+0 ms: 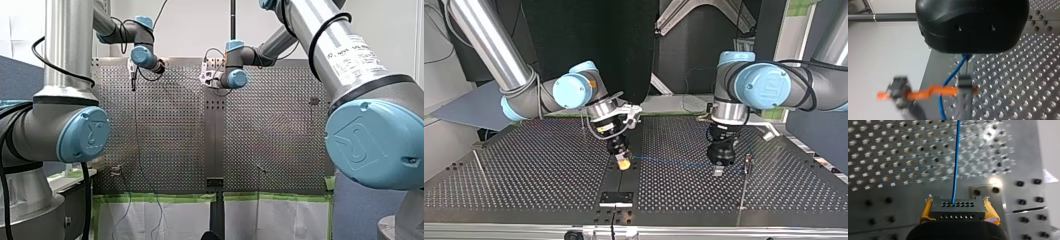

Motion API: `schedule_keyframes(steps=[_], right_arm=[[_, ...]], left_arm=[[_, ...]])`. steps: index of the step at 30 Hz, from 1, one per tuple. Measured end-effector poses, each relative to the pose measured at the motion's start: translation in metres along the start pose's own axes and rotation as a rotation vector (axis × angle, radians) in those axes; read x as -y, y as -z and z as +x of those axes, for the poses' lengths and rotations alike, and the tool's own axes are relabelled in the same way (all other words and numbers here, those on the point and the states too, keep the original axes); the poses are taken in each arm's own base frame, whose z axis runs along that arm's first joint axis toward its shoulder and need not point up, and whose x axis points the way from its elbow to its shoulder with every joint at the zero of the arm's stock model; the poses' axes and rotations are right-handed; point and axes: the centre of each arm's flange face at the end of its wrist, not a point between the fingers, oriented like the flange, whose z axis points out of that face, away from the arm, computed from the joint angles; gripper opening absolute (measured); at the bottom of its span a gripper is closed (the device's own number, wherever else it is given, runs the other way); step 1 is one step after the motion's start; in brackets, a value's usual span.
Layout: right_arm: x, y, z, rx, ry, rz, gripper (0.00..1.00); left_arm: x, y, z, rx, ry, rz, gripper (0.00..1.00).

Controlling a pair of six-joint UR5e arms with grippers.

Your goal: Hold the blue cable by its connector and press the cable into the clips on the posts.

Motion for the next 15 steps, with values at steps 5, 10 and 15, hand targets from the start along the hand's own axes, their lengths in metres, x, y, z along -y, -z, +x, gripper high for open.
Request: schedule_keyframes(steps=[5,10,15], right_arm=[[-0.002,0.008,-0.019,0.037,-0.003,-0.008,0.00],[-0.003,0.016,-0.036,0.071,-0.005,-0.013,0.00],[-0.004,0.022,-0.048,0.095,-0.006,-0.018,0.00]], left_arm=[[0.006,0.004,0.009,-0.009,0.001,0.013,0.00],[0.011,0.007,0.029,-0.023,0.011,0.024,0.00],[0.016,0.007,0.052,-0.063,-0.005,0.025,0.00]])
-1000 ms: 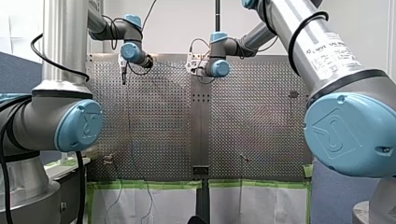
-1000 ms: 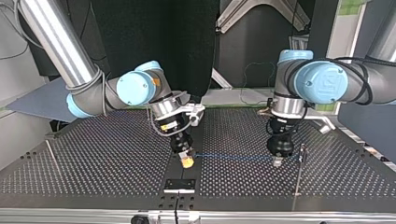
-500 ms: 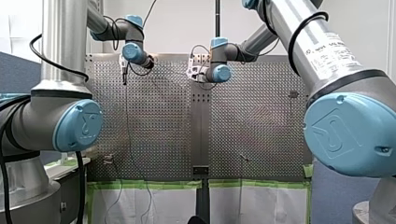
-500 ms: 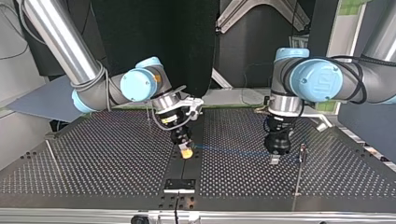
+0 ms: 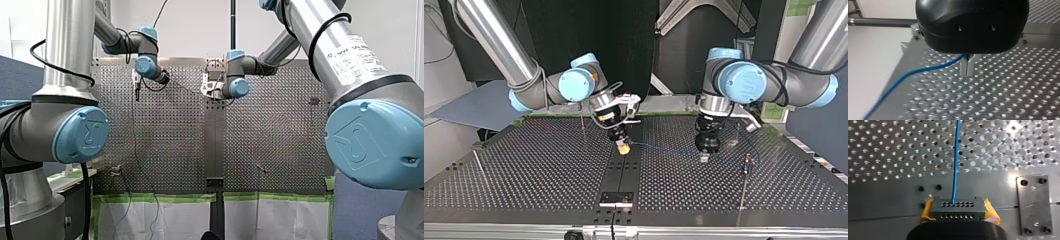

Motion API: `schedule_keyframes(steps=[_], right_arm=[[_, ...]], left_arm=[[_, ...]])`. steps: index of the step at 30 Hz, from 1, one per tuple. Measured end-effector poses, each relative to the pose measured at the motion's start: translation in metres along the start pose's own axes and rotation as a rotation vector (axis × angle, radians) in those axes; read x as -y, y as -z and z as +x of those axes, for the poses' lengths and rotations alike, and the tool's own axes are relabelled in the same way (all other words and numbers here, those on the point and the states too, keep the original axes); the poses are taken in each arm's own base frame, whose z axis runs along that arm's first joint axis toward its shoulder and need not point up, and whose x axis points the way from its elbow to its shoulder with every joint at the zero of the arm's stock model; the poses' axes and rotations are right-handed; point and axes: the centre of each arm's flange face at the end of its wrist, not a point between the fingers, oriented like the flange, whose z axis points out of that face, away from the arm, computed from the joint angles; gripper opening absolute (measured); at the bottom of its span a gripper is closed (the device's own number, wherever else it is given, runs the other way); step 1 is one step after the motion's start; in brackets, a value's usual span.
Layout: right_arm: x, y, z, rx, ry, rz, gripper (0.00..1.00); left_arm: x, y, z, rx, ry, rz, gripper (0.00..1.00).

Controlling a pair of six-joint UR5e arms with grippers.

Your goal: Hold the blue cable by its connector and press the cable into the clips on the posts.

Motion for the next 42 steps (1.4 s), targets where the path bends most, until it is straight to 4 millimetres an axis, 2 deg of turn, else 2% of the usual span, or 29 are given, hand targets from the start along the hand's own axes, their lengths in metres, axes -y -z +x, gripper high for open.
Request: schedule_keyframes(steps=[6,15,35,42], right_arm=[[-0.001,0.006,-0.016,0.026,0.002,-0.006,0.00],[-0.002,0.009,-0.025,0.042,0.002,-0.008,0.00],[-0.006,0.029,-0.075,0.081,0.003,-0.019,0.00],[-0.009,0.042,-0.096,0.105,0.001,-0.031,0.00]], left_arm=[[0.006,-0.001,0.020,-0.036,-0.008,0.005,0.00],[0.015,-0.002,0.057,-0.104,-0.047,0.002,0.00],[0.022,0.012,0.097,-0.129,-0.033,0.017,0.00],[0.032,0.013,0.128,-0.190,-0.083,0.023,0.00]])
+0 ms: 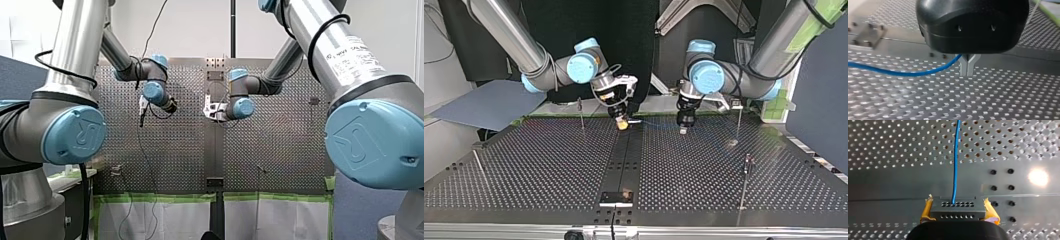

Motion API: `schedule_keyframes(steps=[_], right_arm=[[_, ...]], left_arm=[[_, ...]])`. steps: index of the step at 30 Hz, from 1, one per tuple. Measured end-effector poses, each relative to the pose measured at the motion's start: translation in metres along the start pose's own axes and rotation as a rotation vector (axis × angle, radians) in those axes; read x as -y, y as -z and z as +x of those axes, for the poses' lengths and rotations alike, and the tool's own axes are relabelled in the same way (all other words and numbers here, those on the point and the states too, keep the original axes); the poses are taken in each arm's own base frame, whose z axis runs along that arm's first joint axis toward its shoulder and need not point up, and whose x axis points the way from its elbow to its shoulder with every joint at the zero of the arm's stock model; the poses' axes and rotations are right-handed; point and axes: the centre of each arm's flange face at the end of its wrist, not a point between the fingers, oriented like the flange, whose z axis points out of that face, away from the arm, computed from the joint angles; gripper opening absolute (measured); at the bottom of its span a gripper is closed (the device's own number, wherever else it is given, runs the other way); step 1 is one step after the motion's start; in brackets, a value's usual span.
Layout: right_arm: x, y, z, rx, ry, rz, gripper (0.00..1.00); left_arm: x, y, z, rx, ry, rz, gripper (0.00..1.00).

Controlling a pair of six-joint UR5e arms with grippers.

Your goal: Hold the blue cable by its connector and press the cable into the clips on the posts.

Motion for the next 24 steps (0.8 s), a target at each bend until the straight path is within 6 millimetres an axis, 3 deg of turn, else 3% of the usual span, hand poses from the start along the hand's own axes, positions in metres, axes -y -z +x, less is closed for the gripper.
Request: schedule_keyframes(steps=[9,24], right_arm=[[-0.007,0.013,-0.028,0.010,-0.004,-0.022,0.00],[-0.023,0.038,-0.075,0.012,-0.037,-0.057,0.00]], left_arm=[[0.012,0.002,0.056,-0.066,-0.014,-0.004,0.00],[0.037,0.006,0.113,-0.074,-0.018,0.035,0.00]])
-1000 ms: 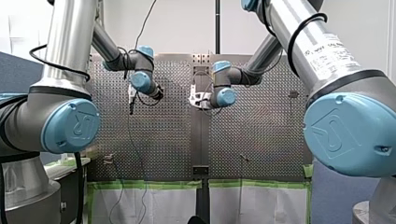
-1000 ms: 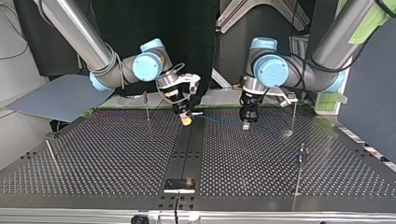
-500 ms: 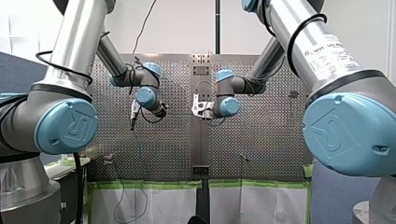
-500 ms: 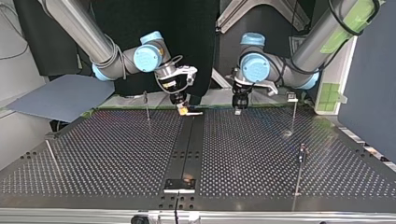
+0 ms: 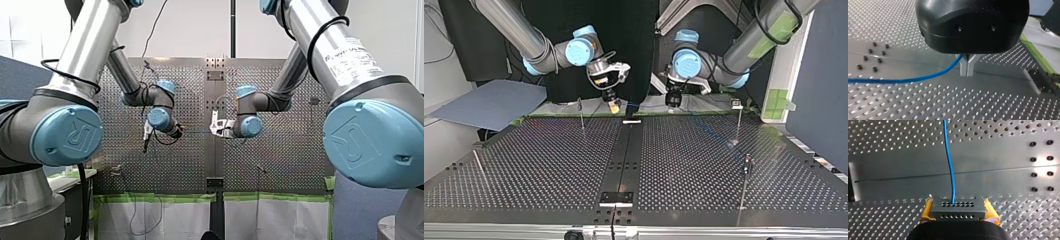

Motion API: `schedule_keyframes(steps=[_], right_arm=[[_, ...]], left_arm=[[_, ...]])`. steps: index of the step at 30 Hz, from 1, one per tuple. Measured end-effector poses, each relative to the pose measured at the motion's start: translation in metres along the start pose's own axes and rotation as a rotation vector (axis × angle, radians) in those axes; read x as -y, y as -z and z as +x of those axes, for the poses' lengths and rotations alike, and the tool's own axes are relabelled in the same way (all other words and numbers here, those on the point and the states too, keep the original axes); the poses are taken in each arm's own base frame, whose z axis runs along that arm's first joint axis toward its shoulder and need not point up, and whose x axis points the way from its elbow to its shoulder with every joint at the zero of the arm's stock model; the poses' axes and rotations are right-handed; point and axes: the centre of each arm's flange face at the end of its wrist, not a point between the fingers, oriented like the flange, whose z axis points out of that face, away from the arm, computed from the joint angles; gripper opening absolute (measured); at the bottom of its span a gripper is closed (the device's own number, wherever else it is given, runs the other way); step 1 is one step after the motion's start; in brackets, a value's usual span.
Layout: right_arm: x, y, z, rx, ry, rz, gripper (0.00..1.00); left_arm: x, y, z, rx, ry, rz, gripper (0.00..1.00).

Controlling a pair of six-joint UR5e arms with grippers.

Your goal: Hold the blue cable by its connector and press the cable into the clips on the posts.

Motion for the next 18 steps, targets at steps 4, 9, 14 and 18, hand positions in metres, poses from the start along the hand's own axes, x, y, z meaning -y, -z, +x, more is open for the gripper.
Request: schedule_keyframes(steps=[4,9,14,18], right_arm=[[-0.008,0.007,-0.019,0.012,0.003,-0.026,0.00],[-0.019,0.017,-0.056,0.046,0.018,-0.070,0.00],[-0.027,0.029,-0.092,0.085,0.012,-0.096,0.00],[-0.035,0.041,-0.114,0.106,0.007,-0.110,0.00]], left_arm=[[0.011,-0.002,0.015,-0.001,0.015,0.018,0.00],[0.024,-0.002,0.024,0.022,0.030,0.023,0.00],[0.034,-0.004,0.033,0.043,0.032,0.033,0.00],[0.041,-0.008,0.048,0.047,0.027,0.044,0.00]])
